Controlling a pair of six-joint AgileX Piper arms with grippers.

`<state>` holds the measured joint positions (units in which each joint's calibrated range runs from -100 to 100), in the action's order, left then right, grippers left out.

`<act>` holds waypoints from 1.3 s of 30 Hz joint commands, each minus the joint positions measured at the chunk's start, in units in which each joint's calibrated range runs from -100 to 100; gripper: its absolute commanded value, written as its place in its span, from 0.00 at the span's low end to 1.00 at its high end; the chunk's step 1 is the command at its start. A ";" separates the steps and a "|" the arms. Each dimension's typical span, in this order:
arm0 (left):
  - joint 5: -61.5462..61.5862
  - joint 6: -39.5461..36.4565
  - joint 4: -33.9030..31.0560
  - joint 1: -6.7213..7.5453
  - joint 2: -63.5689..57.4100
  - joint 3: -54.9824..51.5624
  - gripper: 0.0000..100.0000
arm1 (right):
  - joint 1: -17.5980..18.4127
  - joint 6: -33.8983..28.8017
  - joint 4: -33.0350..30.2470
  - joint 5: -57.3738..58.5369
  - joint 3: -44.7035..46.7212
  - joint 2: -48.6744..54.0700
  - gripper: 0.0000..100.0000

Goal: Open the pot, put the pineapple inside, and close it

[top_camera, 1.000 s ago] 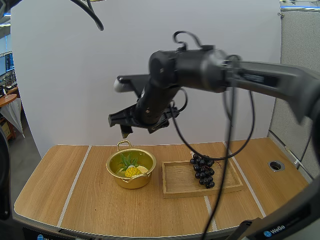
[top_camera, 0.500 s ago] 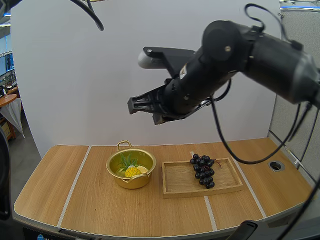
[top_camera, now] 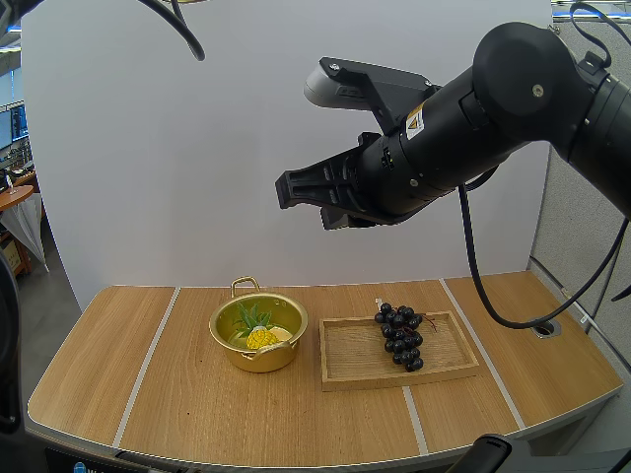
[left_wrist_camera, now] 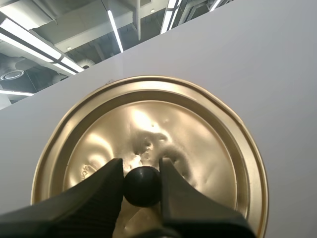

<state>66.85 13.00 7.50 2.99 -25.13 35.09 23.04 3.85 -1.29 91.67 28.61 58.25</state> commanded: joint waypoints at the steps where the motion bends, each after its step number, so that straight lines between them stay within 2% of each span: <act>1: -1.84 -0.22 -0.08 0.20 -0.30 0.35 0.00 | 0.00 0.23 -0.71 -0.27 0.21 0.87 0.00; 8: -0.15 -0.22 -0.08 0.20 -0.30 0.35 0.00 | 0.00 0.23 -0.71 -0.27 0.21 0.87 0.00; 16: 33.15 -0.22 -0.61 0.20 -0.68 0.35 0.00 | 0.00 0.23 -0.71 -0.27 0.21 0.87 0.00; 22: 33.15 -0.22 -0.90 0.20 0.80 -0.33 0.00 | 0.00 0.23 -0.71 -0.27 0.21 0.87 0.00; 29: 33.15 -0.22 -1.80 0.20 0.80 -6.65 0.00 | 0.00 0.23 -0.71 -0.27 0.21 0.87 0.00; 35: 33.15 1.47 -0.88 0.20 1.04 -18.19 0.00 | 0.00 0.23 -0.71 -0.27 0.21 0.87 0.00; 39: 33.15 3.89 1.93 0.20 2.60 -26.08 0.00 | 0.00 0.23 -0.71 -0.27 0.21 0.87 0.00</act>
<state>100.00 15.63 7.10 2.99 -23.50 12.80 23.04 3.85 -1.29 91.82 28.61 58.25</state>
